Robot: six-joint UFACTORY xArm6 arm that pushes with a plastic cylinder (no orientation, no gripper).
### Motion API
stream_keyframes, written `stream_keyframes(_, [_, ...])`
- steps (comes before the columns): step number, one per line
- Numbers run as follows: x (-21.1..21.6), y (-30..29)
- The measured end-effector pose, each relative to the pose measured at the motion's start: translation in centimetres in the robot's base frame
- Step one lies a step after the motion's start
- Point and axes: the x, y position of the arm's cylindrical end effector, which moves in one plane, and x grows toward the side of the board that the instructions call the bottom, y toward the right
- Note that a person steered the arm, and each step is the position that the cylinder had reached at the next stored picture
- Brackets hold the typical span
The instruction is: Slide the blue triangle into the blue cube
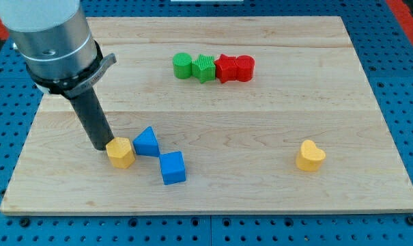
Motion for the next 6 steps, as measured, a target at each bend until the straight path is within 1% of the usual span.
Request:
stream_keyframes(1, [0.3,4.1])
stream_keyframes(2, [0.3,5.7])
stream_keyframes(3, [-1.0,2.2])
stream_keyframes(4, [-4.6,4.8])
stream_keyframes(5, [-3.6,9.4])
stream_keyframes(6, [-2.1,11.7])
